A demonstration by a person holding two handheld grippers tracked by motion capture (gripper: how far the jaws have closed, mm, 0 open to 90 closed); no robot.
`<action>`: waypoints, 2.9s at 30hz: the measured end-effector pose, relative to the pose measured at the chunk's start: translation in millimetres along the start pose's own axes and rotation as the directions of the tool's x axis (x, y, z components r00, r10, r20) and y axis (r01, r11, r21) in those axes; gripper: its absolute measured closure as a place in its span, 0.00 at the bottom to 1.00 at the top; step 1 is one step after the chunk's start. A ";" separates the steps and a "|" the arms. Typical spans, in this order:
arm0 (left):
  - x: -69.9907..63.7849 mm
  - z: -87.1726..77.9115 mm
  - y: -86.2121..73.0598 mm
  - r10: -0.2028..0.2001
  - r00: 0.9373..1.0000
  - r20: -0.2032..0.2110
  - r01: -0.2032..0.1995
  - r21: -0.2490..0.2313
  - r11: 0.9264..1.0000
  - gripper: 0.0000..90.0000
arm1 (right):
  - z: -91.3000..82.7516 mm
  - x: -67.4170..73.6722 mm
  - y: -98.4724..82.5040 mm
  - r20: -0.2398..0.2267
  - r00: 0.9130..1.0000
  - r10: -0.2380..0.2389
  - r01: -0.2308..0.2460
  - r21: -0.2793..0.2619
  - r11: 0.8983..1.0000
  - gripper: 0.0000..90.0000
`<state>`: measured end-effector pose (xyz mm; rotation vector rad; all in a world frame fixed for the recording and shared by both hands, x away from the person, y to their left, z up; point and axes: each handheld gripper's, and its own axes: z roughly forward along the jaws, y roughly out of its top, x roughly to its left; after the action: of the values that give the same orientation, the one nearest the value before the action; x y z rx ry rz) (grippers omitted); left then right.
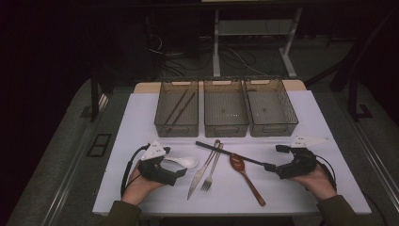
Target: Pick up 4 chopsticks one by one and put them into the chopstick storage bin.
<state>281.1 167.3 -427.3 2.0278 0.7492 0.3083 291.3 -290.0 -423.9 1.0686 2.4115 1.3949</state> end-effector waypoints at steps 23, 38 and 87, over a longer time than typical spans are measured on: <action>-2.2 0.3 -6.5 0.008 1.000 0.029 -0.007 -0.011 1.000 0.00 | 16.9 -10.2 34.2 0.009 1.000 -0.023 0.023 -0.008 1.000 0.08; -4.5 4.9 -6.5 0.024 0.999 0.031 -0.024 0.002 1.000 0.00 | 38.9 -13.8 50.3 -0.039 0.997 -0.066 0.067 0.038 0.997 0.28; -5.5 6.7 -6.2 0.028 0.999 0.045 -0.028 0.006 1.000 0.00 | 91.8 -6.3 43.3 -0.166 0.973 -0.162 0.203 0.269 0.941 0.90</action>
<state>277.6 161.7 -435.7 2.0467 0.6951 0.2754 359.9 -216.9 -440.9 0.7924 2.7979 1.1228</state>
